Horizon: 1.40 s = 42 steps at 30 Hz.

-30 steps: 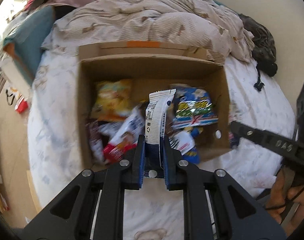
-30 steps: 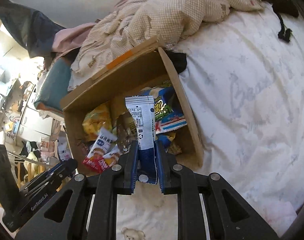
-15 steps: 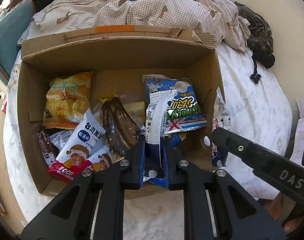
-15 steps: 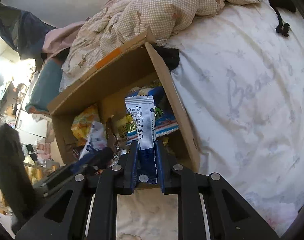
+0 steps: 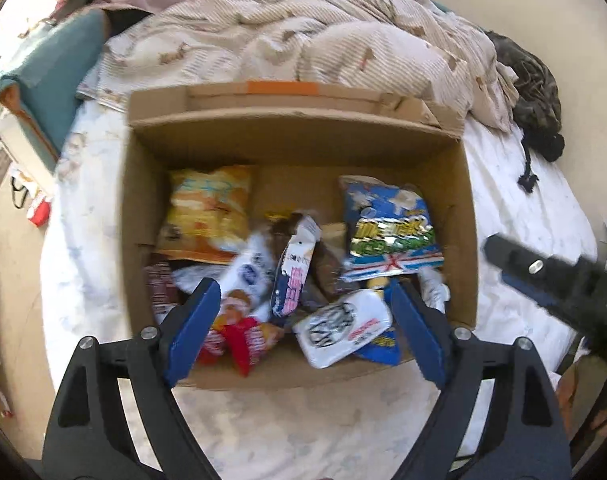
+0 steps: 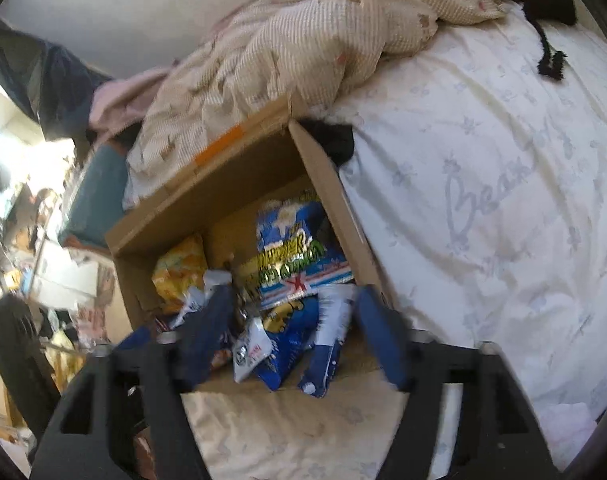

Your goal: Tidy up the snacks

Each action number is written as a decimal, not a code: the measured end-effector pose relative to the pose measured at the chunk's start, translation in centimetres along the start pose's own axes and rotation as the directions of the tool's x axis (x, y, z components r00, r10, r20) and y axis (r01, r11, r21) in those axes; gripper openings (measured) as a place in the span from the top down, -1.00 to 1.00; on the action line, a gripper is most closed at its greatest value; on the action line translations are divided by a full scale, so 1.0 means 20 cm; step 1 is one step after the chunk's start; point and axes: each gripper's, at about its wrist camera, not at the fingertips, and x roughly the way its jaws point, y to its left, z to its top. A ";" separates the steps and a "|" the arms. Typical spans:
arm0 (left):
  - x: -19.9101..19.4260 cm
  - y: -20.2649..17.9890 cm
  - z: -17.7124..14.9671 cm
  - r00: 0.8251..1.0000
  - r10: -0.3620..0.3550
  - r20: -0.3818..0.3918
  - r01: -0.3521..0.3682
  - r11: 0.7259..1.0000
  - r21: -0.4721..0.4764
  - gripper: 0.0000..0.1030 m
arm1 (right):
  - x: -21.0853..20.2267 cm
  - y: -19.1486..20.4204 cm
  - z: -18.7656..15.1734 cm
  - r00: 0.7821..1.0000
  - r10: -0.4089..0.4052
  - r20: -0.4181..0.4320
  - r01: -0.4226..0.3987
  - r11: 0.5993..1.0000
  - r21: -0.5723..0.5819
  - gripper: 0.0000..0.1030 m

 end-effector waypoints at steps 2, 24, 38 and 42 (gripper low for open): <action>-0.05 0.04 -0.01 0.999 0.036 0.025 -0.036 0.999 0.003 -0.65 | -0.03 0.01 0.00 1.000 0.019 0.014 -0.018 1.000 -0.006 -0.42; -0.62 0.37 -0.41 0.960 0.159 0.230 -0.148 0.987 -0.065 -0.99 | -0.36 0.23 -0.41 0.990 -0.014 0.143 0.050 0.967 -0.252 -0.99; -0.75 0.35 -0.51 0.903 0.215 0.371 -0.207 0.976 -0.062 -0.99 | -0.36 0.37 -0.62 0.959 -0.092 0.268 0.191 0.907 -0.376 -1.00; -0.70 0.35 -0.51 0.920 0.187 0.345 -0.181 0.982 -0.051 -0.99 | -0.34 0.39 -0.62 0.950 -0.110 0.293 0.224 0.893 -0.390 -1.00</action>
